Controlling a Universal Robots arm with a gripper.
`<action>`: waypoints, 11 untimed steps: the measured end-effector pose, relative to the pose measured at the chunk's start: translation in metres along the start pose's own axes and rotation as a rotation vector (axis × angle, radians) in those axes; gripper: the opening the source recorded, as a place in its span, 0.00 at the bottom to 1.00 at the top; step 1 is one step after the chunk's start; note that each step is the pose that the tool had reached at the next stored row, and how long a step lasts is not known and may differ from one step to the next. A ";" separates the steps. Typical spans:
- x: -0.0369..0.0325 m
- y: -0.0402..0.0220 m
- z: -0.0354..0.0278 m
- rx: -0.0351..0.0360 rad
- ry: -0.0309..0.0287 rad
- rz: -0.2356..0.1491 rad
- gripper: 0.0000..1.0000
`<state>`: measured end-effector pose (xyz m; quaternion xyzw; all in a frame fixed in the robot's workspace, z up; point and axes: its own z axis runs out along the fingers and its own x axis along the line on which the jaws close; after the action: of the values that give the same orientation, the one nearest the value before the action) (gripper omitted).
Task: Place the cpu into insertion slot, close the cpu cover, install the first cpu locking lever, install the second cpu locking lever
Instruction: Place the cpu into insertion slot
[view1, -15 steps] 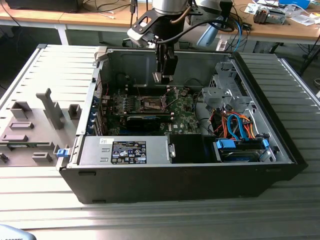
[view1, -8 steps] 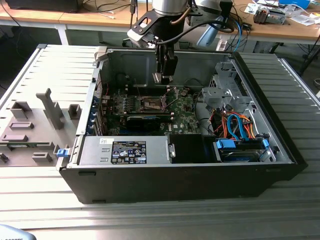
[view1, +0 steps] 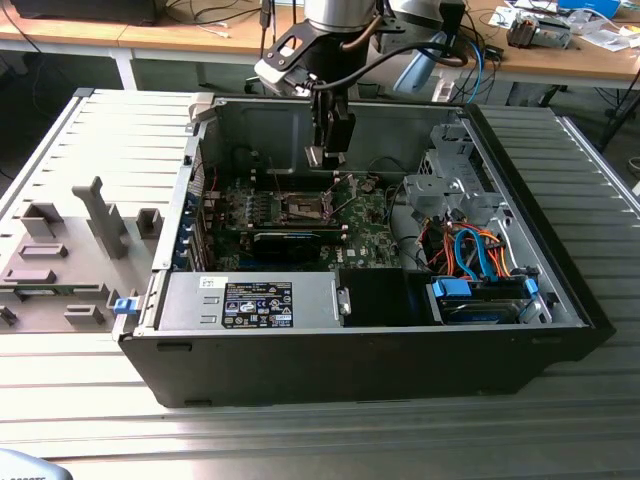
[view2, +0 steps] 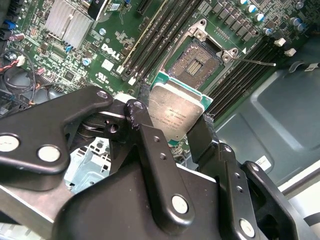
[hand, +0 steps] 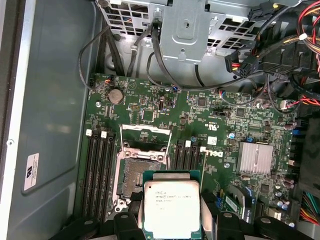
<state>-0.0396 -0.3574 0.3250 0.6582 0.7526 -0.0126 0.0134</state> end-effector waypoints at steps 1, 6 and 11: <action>0.0000 0.0000 0.0002 0.0000 0.0001 0.000 0.54; 0.0002 0.0000 0.0041 0.0000 0.0001 0.000 0.54; 0.0003 0.0000 0.0073 -0.0001 0.0001 0.000 0.54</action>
<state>-0.0396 -0.3574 0.3176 0.6582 0.7526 -0.0125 0.0134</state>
